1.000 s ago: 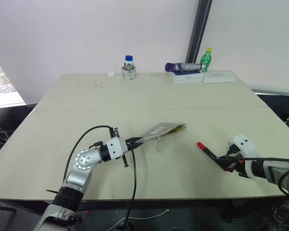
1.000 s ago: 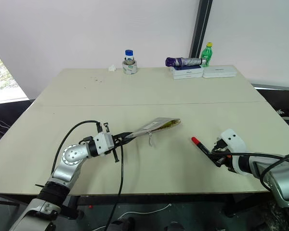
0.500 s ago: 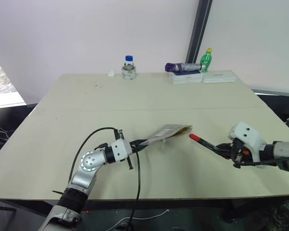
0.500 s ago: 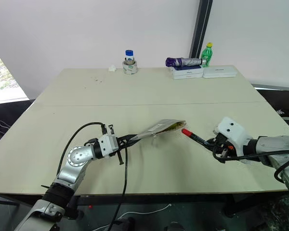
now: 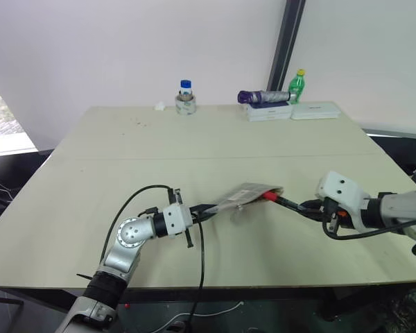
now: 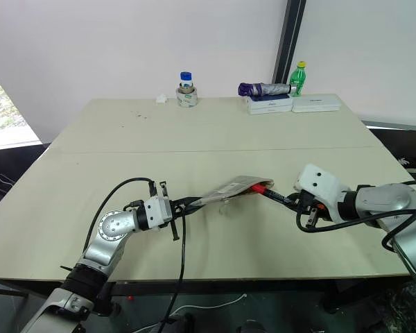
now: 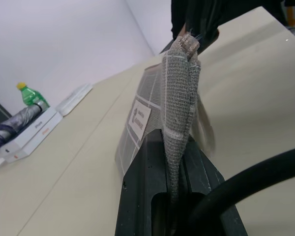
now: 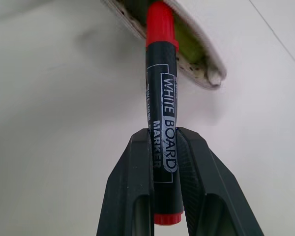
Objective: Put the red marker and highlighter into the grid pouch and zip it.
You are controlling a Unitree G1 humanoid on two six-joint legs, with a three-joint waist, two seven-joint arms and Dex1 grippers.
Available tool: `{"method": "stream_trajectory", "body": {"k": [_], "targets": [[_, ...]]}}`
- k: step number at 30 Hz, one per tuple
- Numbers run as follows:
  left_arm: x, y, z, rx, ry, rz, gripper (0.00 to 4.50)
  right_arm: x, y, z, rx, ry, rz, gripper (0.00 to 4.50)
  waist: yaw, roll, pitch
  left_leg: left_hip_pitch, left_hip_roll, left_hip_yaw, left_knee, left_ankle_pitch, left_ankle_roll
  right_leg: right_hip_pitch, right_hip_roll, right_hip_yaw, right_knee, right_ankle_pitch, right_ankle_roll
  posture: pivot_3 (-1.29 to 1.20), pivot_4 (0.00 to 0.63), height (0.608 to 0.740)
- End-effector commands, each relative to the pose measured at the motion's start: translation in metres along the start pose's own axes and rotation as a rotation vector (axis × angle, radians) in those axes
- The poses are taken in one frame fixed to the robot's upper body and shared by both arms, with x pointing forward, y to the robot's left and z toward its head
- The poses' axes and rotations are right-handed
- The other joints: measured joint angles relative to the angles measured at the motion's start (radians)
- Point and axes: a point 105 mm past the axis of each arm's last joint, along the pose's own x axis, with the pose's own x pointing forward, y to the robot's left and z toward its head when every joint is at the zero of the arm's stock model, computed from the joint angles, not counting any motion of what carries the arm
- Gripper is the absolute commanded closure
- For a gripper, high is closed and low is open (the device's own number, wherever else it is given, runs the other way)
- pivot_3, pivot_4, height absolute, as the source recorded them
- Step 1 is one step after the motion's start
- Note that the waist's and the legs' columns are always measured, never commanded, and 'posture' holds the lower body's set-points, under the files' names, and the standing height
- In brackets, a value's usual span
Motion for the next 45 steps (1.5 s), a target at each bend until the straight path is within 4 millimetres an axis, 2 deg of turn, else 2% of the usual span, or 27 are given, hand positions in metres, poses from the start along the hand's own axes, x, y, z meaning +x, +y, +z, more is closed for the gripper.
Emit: {"method": "stream_trajectory", "body": {"k": [1, 3, 13, 19, 24, 26, 30, 33, 35, 39, 42, 45], "targets": [[0.001, -0.004, 0.013, 0.02, -0.045, -0.036, 4.5, 0.0, -0.002, 0.01, -0.103, -0.006, 0.0, 4.3, -0.001, 0.0, 0.0, 0.0, 0.0, 0.0, 0.0, 0.0, 0.0, 0.0, 0.0, 0.0, 0.0, 0.0, 0.0, 0.0, 0.15, 0.736], [0.001, -0.007, 0.014, 0.015, -0.046, -0.066, 4.5, 0.004, 0.001, 0.01, -0.174, 0.014, 0.021, 4.3, 0.0, 0.0, 0.0, 0.0, 0.0, 0.0, 0.0, 0.0, 0.0, 0.0, 0.0, 0.0, 0.0, 0.0, 0.0, 0.0, 0.15, 0.736], [-0.002, -0.013, 0.017, -0.001, -0.036, -0.175, 4.5, 0.019, 0.017, 0.039, -0.482, -0.051, 0.108, 4.3, -0.001, 0.0, 0.0, 0.0, 0.0, 0.0, 0.0, 0.0, 0.0, 0.0, 0.0, 0.0, 0.0, 0.0, 0.0, 0.0, 0.15, 0.736], [0.0, -0.014, 0.019, -0.003, -0.043, -0.195, 4.5, 0.03, 0.028, 0.046, -0.529, -0.073, 0.166, 4.3, -0.001, 0.0, 0.0, 0.0, 0.0, -0.001, 0.0, 0.0, 0.0, 0.0, 0.0, 0.0, 0.0, 0.0, 0.0, 0.0, 0.15, 0.736], [0.0, -0.013, 0.02, -0.008, -0.044, -0.184, 4.5, 0.028, 0.019, 0.045, -0.52, -0.067, 0.114, 1.81, 0.001, 0.0, 0.0, 0.0, 0.0, -0.001, 0.0, 0.0, 0.0, 0.0, 0.0, 0.0, 0.0, 0.0, 0.0, 0.0, 0.15, 0.736], [-0.002, -0.009, 0.019, -0.024, -0.041, -0.15, 4.5, 0.022, 0.01, 0.047, -0.483, -0.076, 0.065, 0.86, 0.001, 0.0, 0.0, 0.0, 0.0, -0.001, 0.0, 0.0, 0.0, 0.0, 0.0, 0.0, 0.0, 0.0, 0.0, 0.0, 0.15, 0.736], [-0.001, 0.005, 0.019, -0.079, -0.045, -0.048, 4.5, 0.009, -0.006, 0.045, -0.399, -0.073, -0.003, 0.86, 0.001, 0.0, 0.0, 0.0, 0.0, -0.001, 0.0, 0.0, 0.0, 0.0, 0.0, 0.0, 0.0, 0.0, 0.0, 0.0, 0.15, 0.736], [0.002, 0.034, 0.019, -0.158, -0.064, 0.14, 4.5, -0.007, -0.017, 0.048, -0.186, -0.148, -0.056, 0.86, 0.003, 0.0, 0.0, 0.0, 0.0, -0.001, 0.0, 0.0, 0.0, 0.0, 0.0, 0.0, 0.0, 0.0, 0.0, 0.0, 0.15, 0.736], [0.006, 0.046, 0.02, -0.187, -0.081, 0.225, 4.5, -0.01, -0.012, 0.056, -0.02, -0.249, -0.027, 0.86, 0.003, 0.0, 0.0, 0.0, 0.0, -0.001, 0.0, 0.0, 0.0, 0.0, 0.0, 0.0, 0.0, 0.0, 0.0, 0.0, 0.15, 0.736], [0.016, 0.05, 0.024, -0.218, -0.114, 0.274, 4.5, 0.0, 0.006, 0.065, 0.194, -0.375, 0.053, 0.86, -0.002, 0.0, 0.0, 0.0, 0.0, -0.002, 0.001, 0.0, 0.0, 0.001, 0.0, 0.0, 0.0, 0.0, 0.0, 0.0, 0.15, 0.736], [0.024, 0.049, 0.025, -0.228, -0.128, 0.285, 4.5, 0.016, 0.012, 0.071, 0.329, -0.437, 0.059, 0.86, -0.002, 0.0, 0.0, 0.0, 0.0, -0.001, 0.0, 0.0, 0.0, 0.0, 0.0, 0.0, 0.0, 0.0, 0.0, 0.0, 0.15, 0.736], [0.029, 0.048, 0.027, -0.232, -0.137, 0.287, 4.5, 0.024, 0.014, 0.078, 0.399, -0.481, 0.056, 0.86, 0.001, 0.0, 0.0, 0.0, -0.001, -0.001, 0.001, 0.0, 0.0, 0.0, 0.0, 0.0, 0.0, 0.0, 0.0, 0.0, 0.15, 0.736]]}}
